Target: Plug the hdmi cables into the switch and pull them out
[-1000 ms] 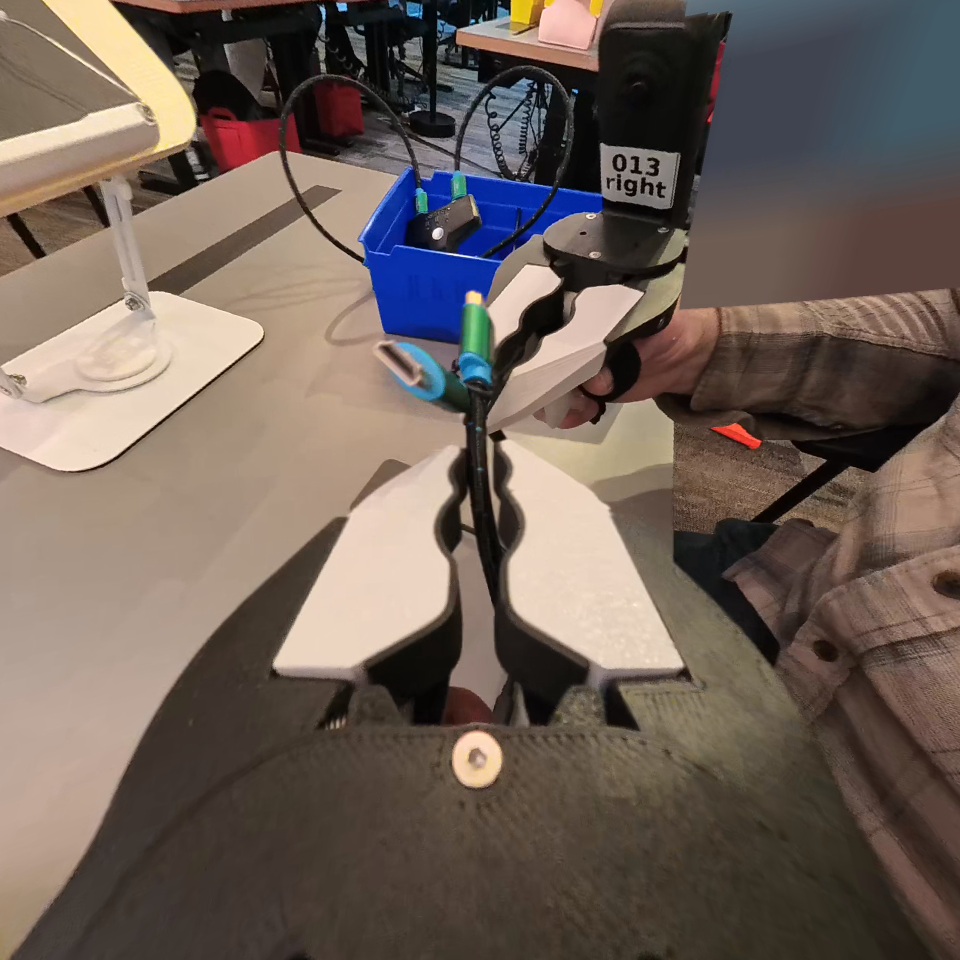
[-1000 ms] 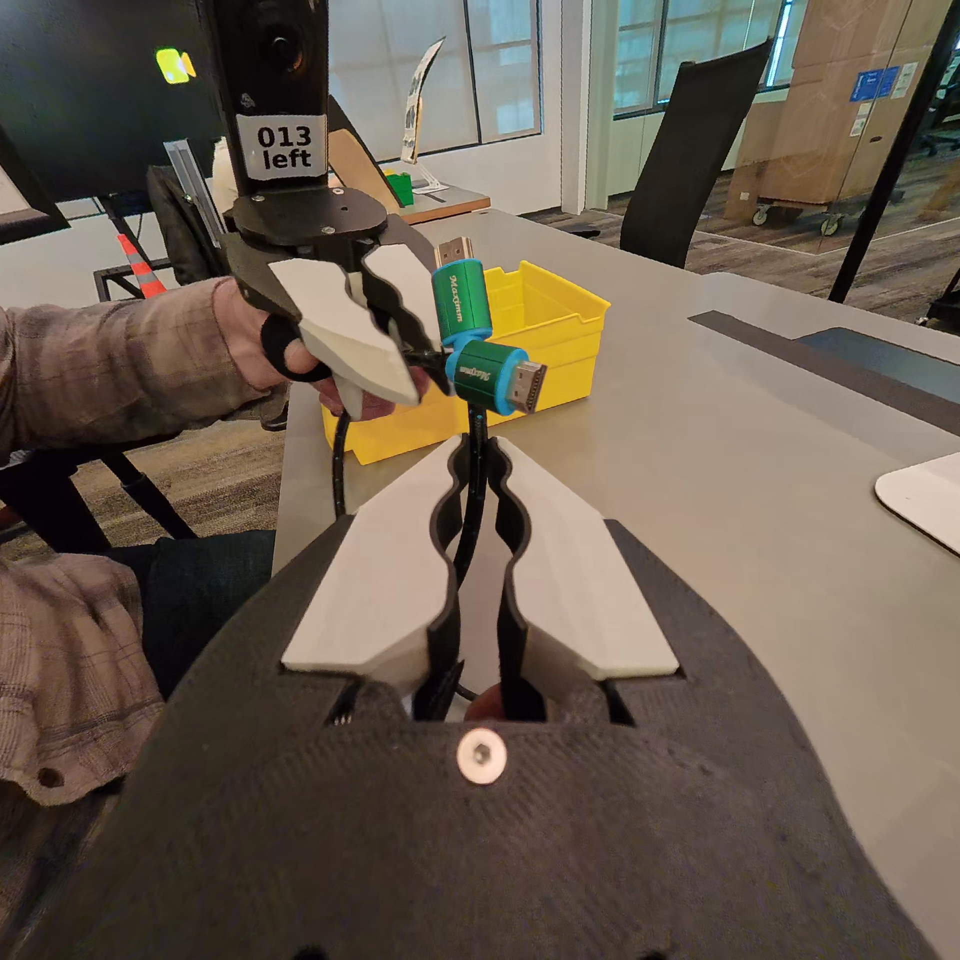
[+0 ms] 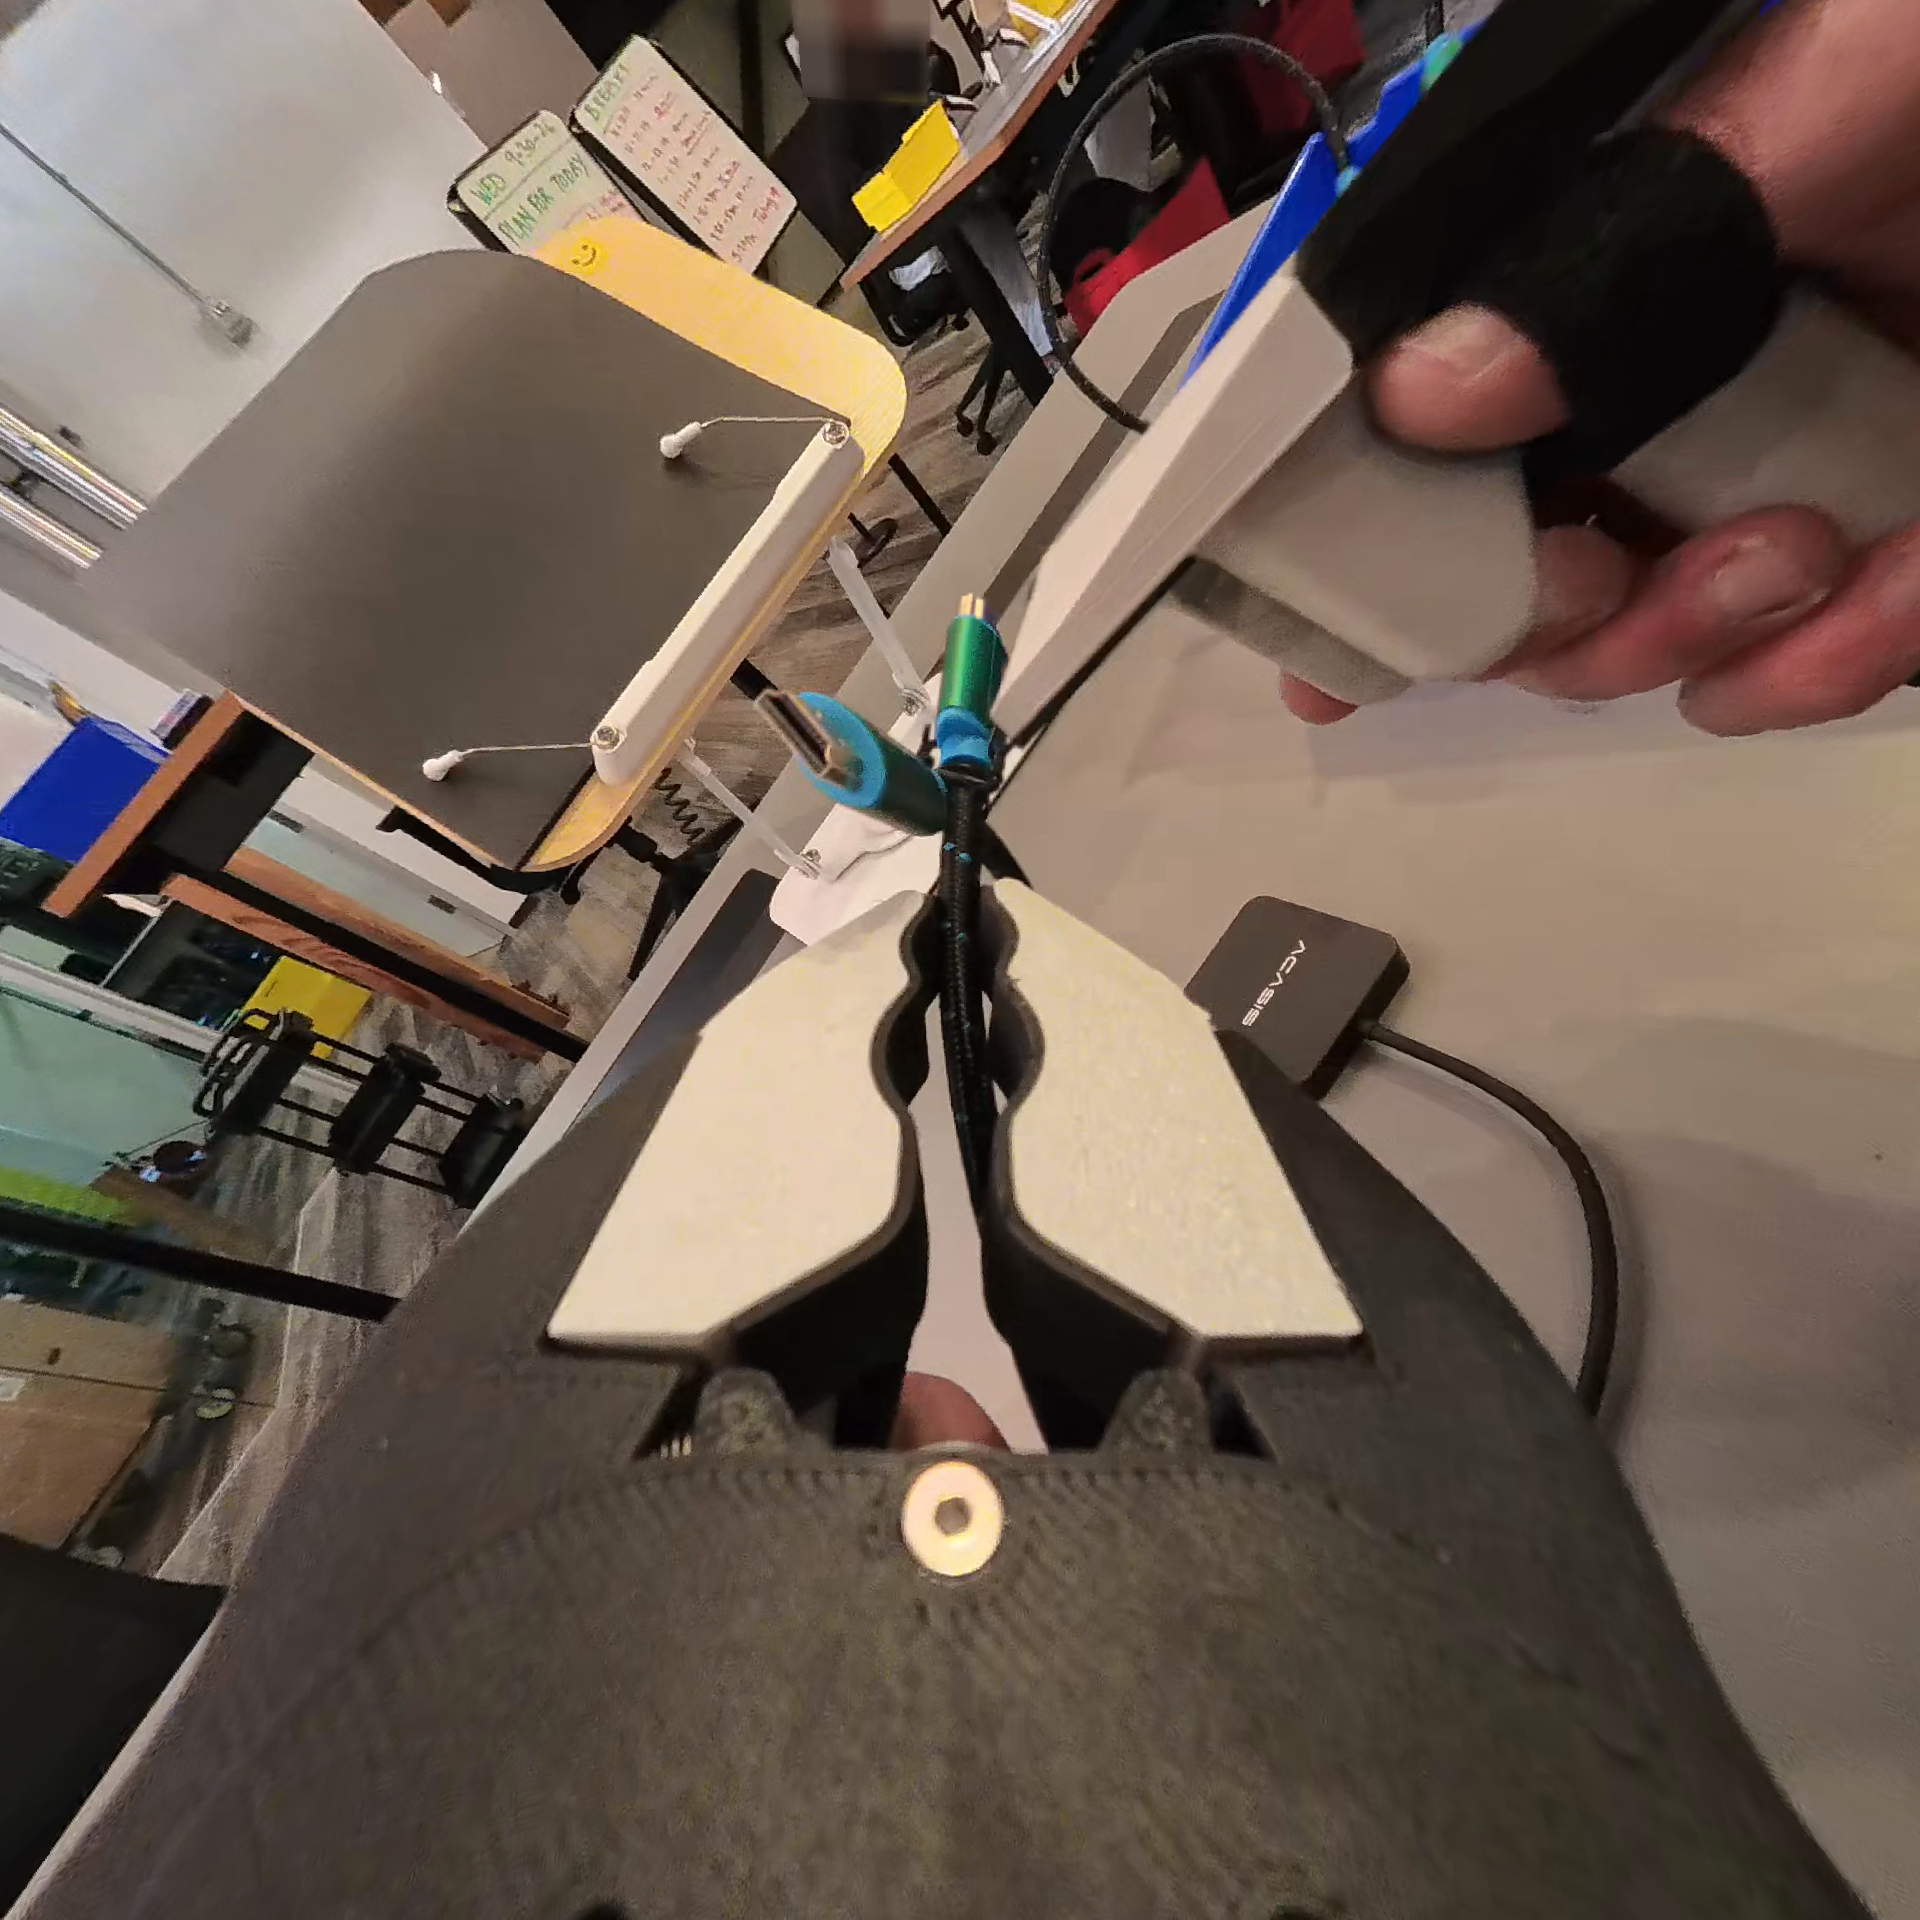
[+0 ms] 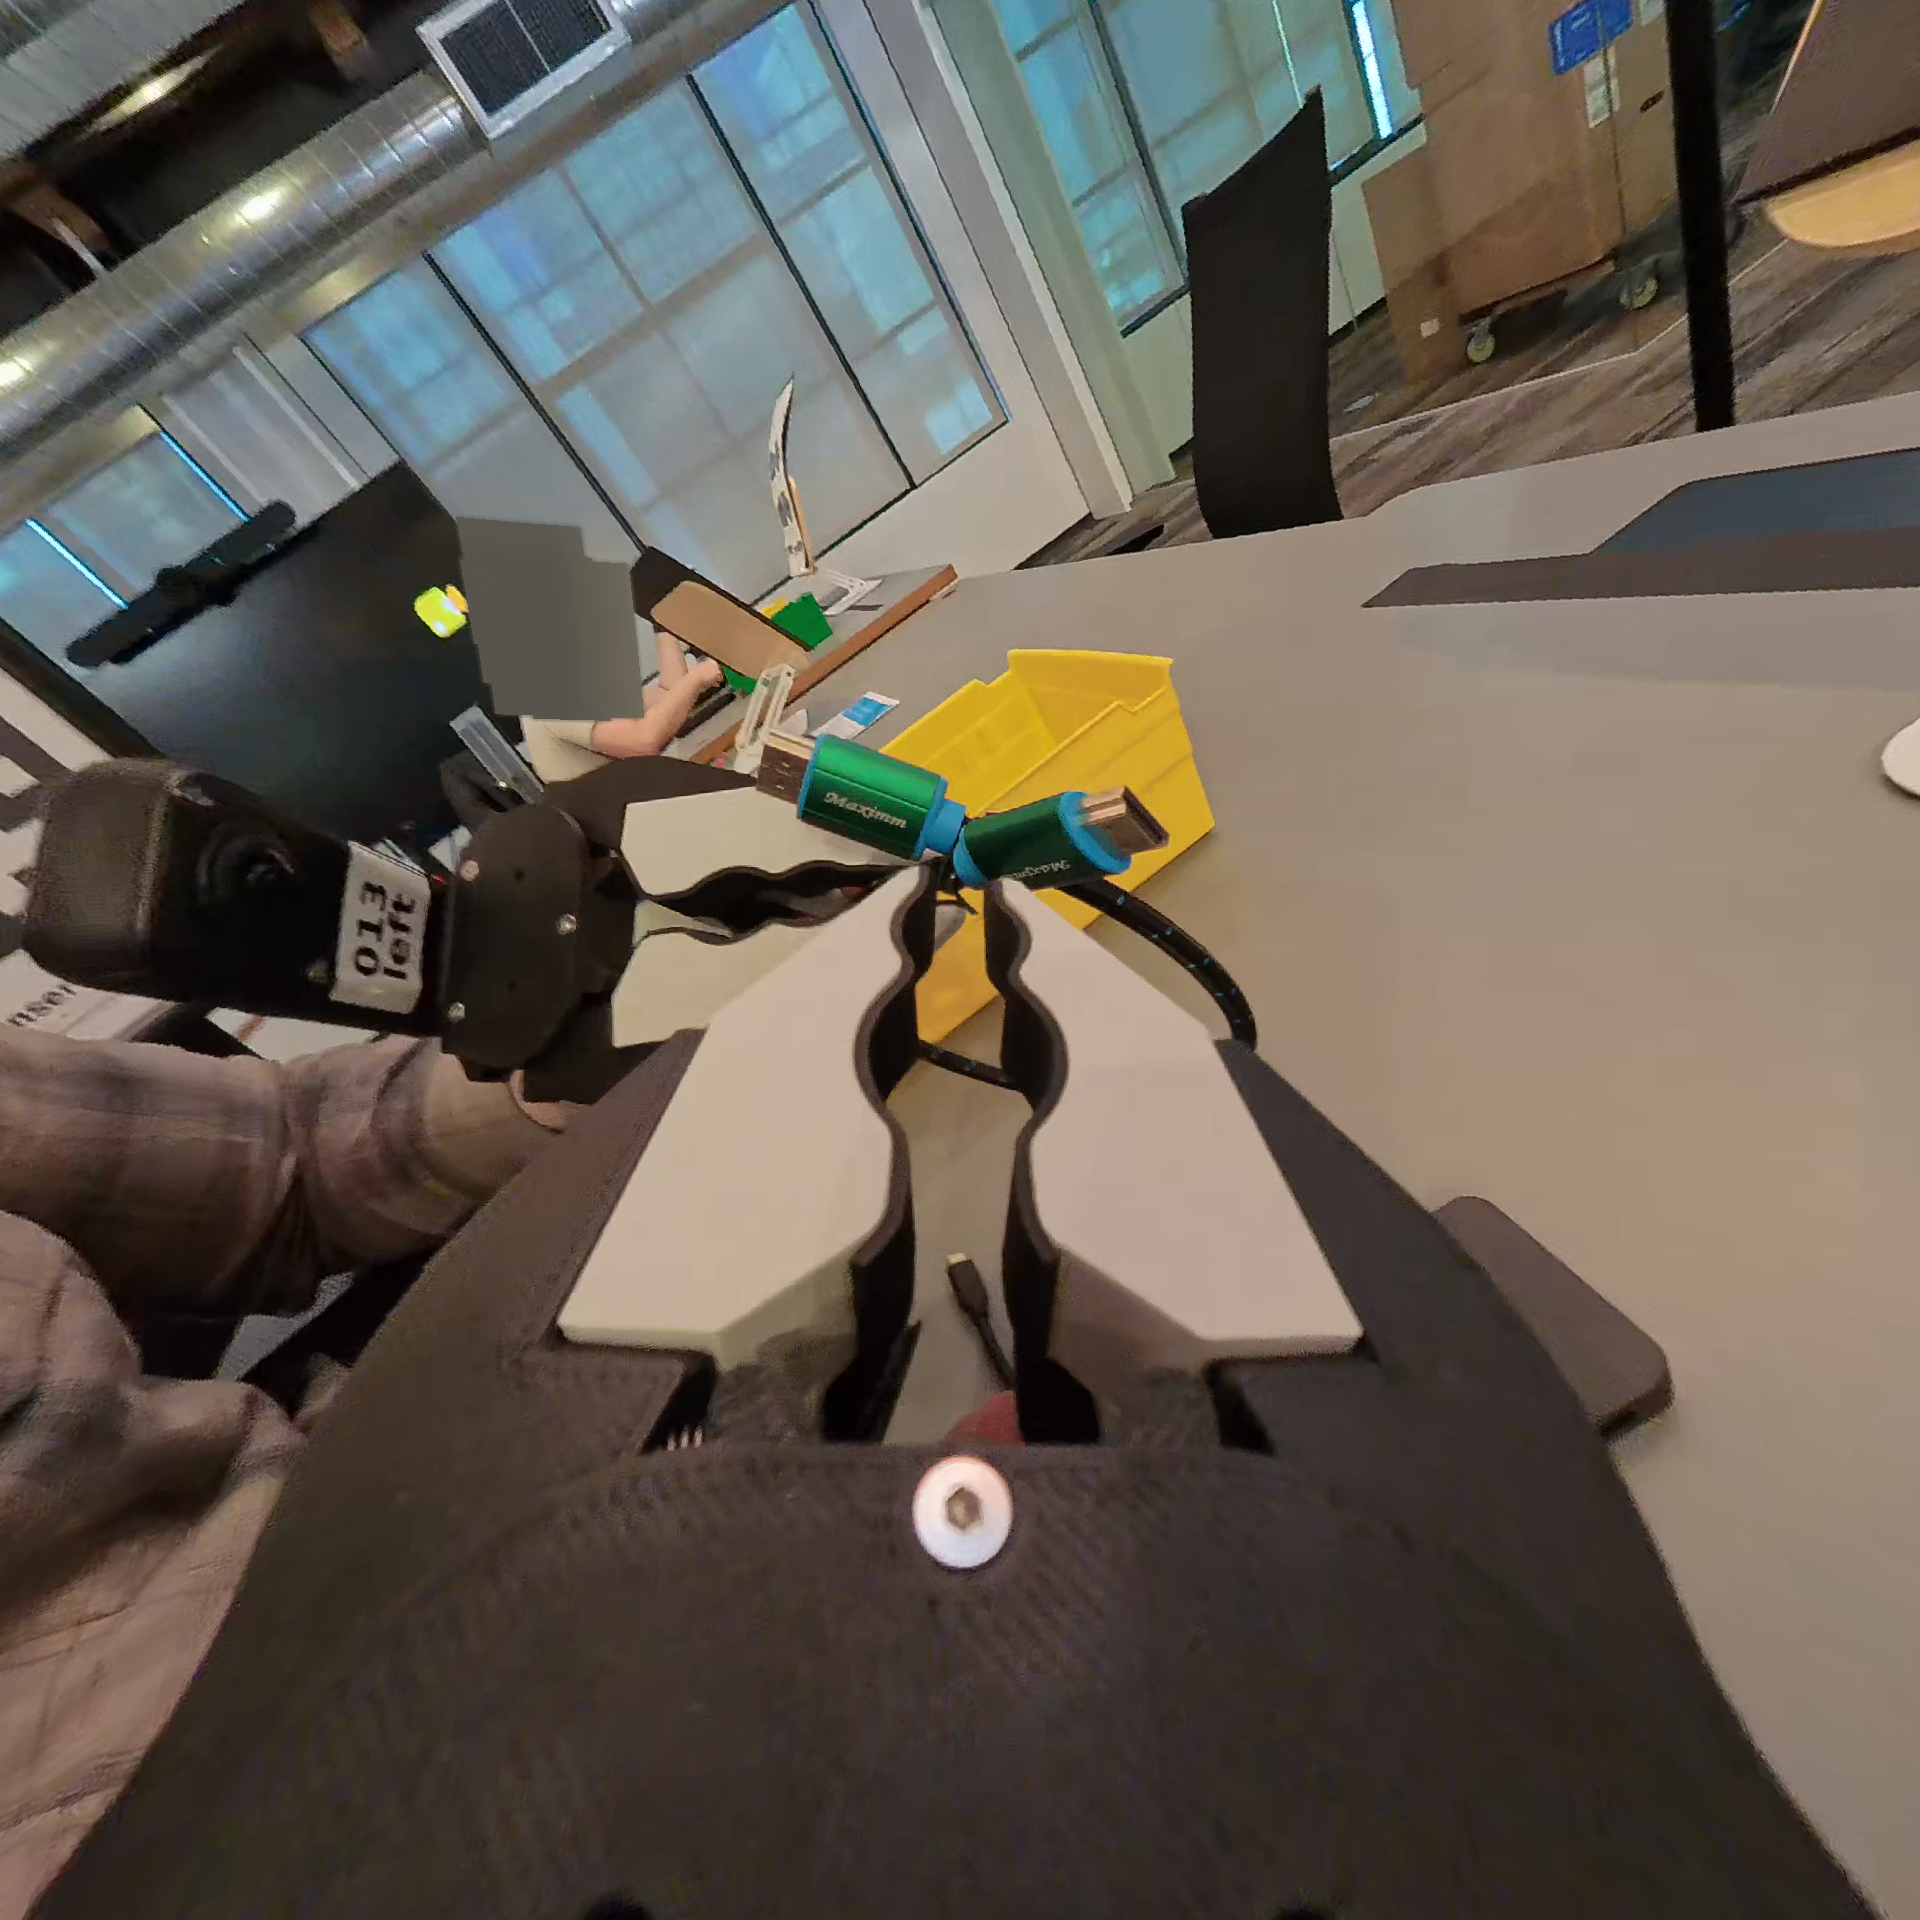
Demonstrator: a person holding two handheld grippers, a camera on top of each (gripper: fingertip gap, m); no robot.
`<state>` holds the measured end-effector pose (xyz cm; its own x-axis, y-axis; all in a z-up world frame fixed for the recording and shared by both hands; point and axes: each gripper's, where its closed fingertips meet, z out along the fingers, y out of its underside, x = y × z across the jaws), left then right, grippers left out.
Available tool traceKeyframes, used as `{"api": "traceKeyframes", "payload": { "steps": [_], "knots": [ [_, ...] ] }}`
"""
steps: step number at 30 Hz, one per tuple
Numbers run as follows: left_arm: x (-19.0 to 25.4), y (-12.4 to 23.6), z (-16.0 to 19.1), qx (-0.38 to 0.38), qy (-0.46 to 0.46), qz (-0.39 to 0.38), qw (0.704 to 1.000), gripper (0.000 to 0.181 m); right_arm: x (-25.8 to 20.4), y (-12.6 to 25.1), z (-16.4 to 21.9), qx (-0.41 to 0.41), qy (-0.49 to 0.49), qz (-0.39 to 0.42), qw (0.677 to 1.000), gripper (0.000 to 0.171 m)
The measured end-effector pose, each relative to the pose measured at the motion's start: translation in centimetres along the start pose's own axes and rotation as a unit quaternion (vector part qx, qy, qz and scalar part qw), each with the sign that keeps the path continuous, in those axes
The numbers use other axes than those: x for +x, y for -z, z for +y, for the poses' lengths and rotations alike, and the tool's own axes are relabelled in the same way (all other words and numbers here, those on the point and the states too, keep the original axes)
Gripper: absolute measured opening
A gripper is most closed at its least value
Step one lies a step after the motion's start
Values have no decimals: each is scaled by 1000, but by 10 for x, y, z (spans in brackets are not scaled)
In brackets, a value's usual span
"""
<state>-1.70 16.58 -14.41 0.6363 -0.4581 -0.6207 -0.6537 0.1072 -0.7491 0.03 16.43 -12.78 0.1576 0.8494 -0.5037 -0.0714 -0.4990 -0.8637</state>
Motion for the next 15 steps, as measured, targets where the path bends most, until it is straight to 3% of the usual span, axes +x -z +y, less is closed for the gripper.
{"api": "traceKeyframes", "payload": {
  "steps": [15],
  "knots": [
    [-2, -3, -9, 6, 78, -1, 997, 5, -7, -6, 3, -22, 136, 37, 990, 0]
  ]
}}
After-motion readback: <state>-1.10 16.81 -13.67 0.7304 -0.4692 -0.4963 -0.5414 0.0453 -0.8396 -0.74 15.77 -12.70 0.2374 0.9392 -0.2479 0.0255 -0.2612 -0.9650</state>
